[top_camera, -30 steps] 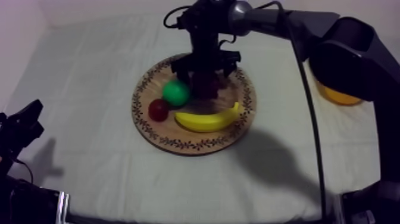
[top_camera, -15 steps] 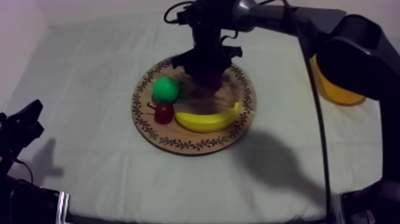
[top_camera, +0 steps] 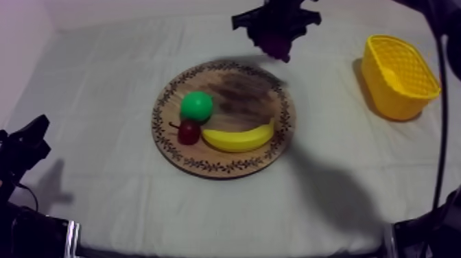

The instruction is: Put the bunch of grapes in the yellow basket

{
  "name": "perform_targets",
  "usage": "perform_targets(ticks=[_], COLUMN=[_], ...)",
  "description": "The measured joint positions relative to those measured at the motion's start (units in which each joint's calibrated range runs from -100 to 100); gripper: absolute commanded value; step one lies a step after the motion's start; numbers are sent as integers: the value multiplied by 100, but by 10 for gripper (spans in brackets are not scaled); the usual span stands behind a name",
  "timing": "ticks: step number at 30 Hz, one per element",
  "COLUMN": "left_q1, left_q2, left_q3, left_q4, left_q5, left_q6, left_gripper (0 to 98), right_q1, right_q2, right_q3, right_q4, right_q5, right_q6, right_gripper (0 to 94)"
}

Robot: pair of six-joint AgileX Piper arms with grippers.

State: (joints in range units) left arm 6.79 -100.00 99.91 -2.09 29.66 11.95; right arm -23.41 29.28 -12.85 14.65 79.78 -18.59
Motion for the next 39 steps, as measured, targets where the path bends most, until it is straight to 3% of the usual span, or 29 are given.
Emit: perform_targets(ticks=[23,39], left_q1=[0,0], left_q2=[0,0], left_q3=[0,0], left_q4=[0,0], left_q5=[0,0], left_q6=[-4,-4], left_gripper=[1,1], right_q1=[1396,2678], right_q2=[-1976,-2165], right_q3=[1921,2707], right_q4=[633,659], right_q5=[-975,-2505], right_q6=[447,934], right_gripper=[275,270])
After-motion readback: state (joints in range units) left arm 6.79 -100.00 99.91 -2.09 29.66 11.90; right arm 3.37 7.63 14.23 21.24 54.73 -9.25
